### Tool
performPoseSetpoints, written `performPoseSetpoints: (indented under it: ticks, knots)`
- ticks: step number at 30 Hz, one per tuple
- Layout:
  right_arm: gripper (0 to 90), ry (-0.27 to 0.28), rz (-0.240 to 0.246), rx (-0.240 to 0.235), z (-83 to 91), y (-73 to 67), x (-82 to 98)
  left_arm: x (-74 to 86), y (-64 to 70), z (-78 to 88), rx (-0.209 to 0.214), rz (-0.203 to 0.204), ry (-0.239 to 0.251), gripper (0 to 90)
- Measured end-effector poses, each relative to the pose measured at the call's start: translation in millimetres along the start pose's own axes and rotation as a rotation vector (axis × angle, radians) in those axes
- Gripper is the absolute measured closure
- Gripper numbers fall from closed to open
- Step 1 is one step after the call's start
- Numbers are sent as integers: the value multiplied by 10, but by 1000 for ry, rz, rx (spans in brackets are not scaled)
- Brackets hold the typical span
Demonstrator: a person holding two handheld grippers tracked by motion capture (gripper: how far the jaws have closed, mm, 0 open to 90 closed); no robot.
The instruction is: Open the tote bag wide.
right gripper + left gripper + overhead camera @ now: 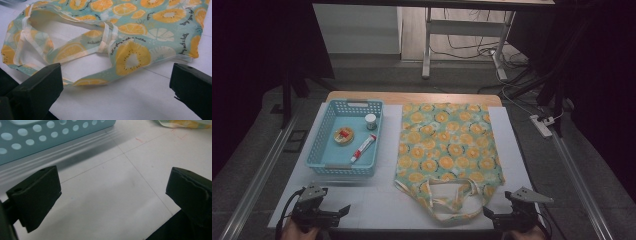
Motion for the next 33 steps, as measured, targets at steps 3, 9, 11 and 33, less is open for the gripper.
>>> performPoseSetpoints:
  ticks: [3, 9, 11, 33]
  knots:
    - [0, 1, -6, -11, 0, -4, -1, 3, 3, -8, -2, -4, -6, 0]
    - [0, -12, 9, -28, -17, -28, 6, 14, 1, -21, 14, 5, -20, 0]
    - [0, -18, 19, -28, -18, -35, 10, 15, 1, -22, 14, 3, -22, 0]
    - [0, -24, 23, -40, -23, -48, 3, 10, 15, -17, 29, -5, -12, 0]
Point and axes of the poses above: each handheld gripper's, and its own axes: z roughly backward along the jaws, x roughly out of its underside, y roughly to its right, the point moved 9 cm from there along -z, roughly forward along the jaws, and after that the axes turned 2 degrees about x, right-handed, at the moved point
